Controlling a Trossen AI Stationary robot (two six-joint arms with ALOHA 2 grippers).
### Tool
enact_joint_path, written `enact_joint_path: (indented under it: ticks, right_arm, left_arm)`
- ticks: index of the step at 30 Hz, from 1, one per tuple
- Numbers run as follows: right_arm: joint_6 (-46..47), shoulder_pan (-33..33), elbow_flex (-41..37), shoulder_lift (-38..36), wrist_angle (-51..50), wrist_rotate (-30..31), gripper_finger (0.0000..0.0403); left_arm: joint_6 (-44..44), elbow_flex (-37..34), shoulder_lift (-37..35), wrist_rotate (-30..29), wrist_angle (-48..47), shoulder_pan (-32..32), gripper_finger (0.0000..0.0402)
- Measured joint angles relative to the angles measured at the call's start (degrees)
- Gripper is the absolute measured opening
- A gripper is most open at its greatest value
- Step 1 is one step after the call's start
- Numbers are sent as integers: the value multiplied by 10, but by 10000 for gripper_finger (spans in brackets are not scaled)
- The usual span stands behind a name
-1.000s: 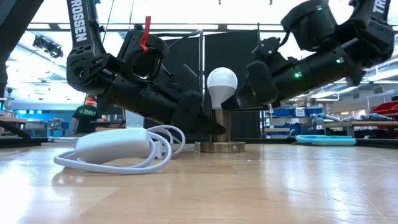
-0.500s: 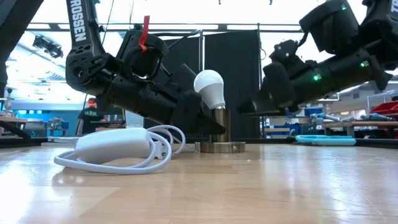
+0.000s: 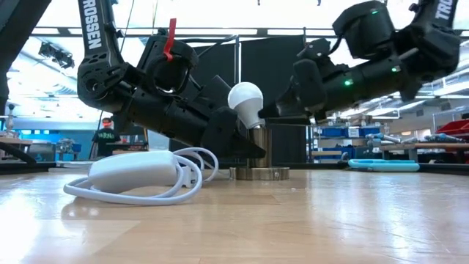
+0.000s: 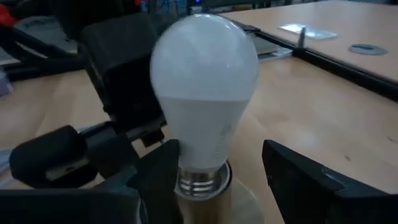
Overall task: Screw lightbulb
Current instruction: Remove the white lightbulb from the silver lamp
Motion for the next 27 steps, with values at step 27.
enact_joint_path:
  ticks: [27]
  right_arm:
    - [3,-51,52,7,-79,-129,158]
  left_arm:
    - [0,0,0,0,2,0,188]
